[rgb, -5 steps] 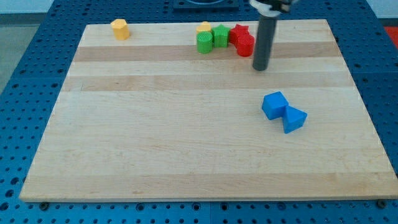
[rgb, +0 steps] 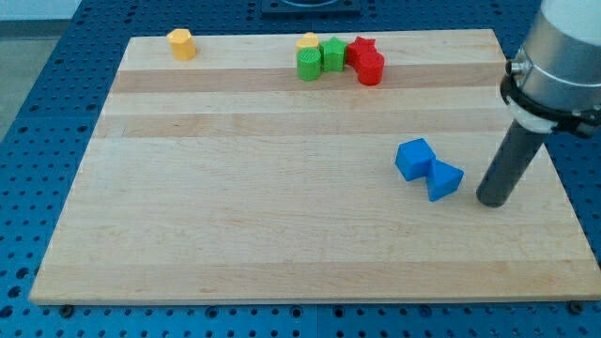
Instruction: Place the blue triangle vertically above the blue cube
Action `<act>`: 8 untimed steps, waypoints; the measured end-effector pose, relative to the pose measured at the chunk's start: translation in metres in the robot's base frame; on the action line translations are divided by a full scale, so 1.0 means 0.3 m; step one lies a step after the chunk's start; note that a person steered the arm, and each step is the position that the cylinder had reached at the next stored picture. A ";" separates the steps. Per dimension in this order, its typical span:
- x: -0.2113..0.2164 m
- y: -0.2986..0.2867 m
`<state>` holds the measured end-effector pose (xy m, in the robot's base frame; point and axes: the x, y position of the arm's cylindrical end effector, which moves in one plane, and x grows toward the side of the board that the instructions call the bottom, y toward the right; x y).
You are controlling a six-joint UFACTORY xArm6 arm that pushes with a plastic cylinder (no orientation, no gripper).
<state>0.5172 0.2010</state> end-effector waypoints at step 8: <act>-0.169 -0.167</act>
<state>0.4666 0.1508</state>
